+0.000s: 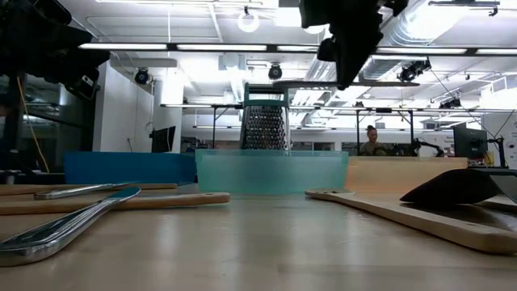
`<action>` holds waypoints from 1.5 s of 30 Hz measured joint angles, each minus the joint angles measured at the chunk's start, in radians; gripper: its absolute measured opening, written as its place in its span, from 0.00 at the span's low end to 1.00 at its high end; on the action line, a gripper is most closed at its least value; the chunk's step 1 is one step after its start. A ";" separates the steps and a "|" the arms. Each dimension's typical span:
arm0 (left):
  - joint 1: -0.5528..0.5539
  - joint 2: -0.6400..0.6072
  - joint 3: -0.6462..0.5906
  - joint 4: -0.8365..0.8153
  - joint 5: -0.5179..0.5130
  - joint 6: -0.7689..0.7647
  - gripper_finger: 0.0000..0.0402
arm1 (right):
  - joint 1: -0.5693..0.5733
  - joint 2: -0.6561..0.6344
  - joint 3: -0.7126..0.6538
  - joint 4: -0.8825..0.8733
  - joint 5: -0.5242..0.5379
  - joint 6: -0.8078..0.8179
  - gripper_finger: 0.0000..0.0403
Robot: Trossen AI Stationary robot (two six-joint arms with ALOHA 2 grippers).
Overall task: Pick & Place Kitchen Items
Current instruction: Put the silver knife into the orange bin
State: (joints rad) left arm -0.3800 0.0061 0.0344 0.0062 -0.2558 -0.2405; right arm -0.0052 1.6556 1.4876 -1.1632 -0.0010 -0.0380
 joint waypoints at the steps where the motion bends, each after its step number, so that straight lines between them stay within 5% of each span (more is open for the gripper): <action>1: 0.000 0.000 0.000 0.000 0.000 0.000 0.38 | -0.009 0.000 0.000 -0.008 -0.001 -0.010 0.08; 13: 0.000 0.000 0.000 0.000 0.000 0.000 0.38 | -0.110 -0.076 -0.015 -0.053 0.017 -0.058 0.08; 28: 0.000 0.001 0.000 0.001 0.000 0.000 0.38 | -0.208 -0.308 -0.297 0.057 0.028 -0.085 0.08; 45: 0.000 0.001 0.000 0.002 0.000 0.000 0.38 | -0.429 -0.462 -0.388 0.067 0.021 -0.227 0.08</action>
State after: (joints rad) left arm -0.3798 0.0070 0.0341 0.0082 -0.2554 -0.2405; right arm -0.4337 1.1932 1.0992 -1.0958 0.0204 -0.2646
